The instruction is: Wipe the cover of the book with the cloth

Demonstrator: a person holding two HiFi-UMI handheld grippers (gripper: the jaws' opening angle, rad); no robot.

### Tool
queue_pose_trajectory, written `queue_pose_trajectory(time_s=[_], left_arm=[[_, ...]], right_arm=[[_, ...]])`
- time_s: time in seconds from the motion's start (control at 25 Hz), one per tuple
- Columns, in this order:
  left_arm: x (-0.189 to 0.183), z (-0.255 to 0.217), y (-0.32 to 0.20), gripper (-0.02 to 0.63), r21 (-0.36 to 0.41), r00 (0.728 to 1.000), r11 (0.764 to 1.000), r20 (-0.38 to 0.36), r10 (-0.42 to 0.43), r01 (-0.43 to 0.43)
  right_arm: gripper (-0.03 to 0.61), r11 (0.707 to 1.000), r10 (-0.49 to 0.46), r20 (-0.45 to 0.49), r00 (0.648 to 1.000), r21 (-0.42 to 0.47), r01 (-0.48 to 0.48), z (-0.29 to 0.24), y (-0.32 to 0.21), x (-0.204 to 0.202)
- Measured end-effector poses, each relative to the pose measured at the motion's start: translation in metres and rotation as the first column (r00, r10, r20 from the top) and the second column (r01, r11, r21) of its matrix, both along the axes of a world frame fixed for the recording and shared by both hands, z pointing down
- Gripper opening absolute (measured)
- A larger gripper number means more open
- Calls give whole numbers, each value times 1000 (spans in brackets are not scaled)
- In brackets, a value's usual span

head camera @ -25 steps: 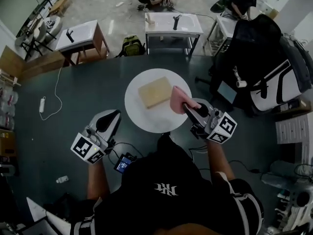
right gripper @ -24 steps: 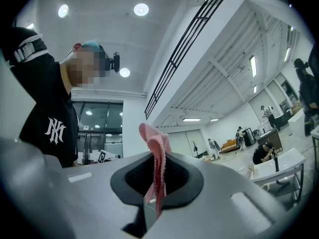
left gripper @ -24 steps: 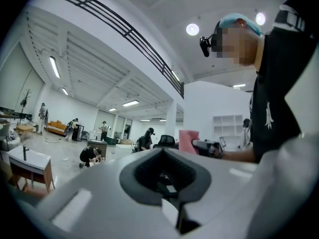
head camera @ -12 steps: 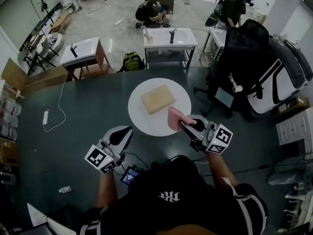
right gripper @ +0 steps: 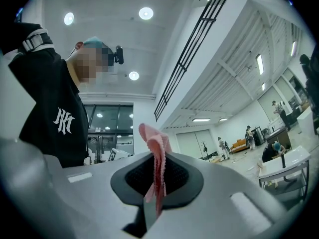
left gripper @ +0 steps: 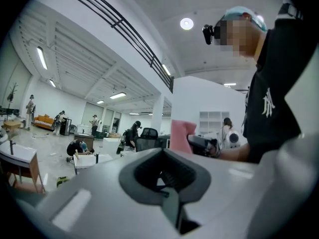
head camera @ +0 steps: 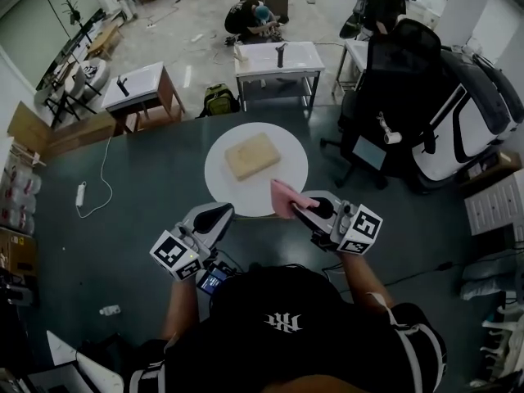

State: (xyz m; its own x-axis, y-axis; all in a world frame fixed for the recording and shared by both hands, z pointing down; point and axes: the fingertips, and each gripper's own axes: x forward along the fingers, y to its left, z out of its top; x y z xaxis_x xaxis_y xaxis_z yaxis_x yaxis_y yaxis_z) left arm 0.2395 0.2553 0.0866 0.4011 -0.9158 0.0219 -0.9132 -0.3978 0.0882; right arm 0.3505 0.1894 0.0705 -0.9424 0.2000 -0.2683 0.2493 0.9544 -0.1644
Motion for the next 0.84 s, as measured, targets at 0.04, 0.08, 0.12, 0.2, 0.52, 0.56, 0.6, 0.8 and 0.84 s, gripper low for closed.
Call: queue_pose_trajectory(time_s=[0.04,0.08,0.12,0.2,0.52,0.56,0.6,0.8,0.84], left_arm=[[8,3,-3,-3,-5,1000,1000,2,4,-4],[15,5,-5,-3,-10,1000,1000,5,5,-5],[20,8,-7,-3,-16,1000,1000,8,2,-2],[26,15,-9,-3,-26,1000,1000,10,-8,9],[41,2,-12,-9,12,997,1000,80,6,-7],[42,1,-12,-9,8,997,1000,82,-1,1],[42,0,-13,-9,2,996,1000,83,-7,7],[31,-6,-28,-9,-9,994,1000,107,-22,23],[28,-8,-31,-9,-9,993,1000,115,-26,27]], right_arm=[[14,1000,0,2,1000,-5,0,2,0,6],[14,1000,1,5,1000,-12,-1,3,-1,12],[14,1000,3,8,1000,-20,-3,5,-2,18],[14,999,12,1,1000,-33,-12,11,-5,26],[14,999,15,-13,1000,-52,-15,16,-8,36],[14,998,19,-15,1000,-61,-20,17,-9,36],[12,997,24,-21,999,-73,-25,19,-11,35],[14,996,40,-21,999,-75,-41,16,-23,29],[14,997,43,-15,999,-71,-44,14,-25,28]])
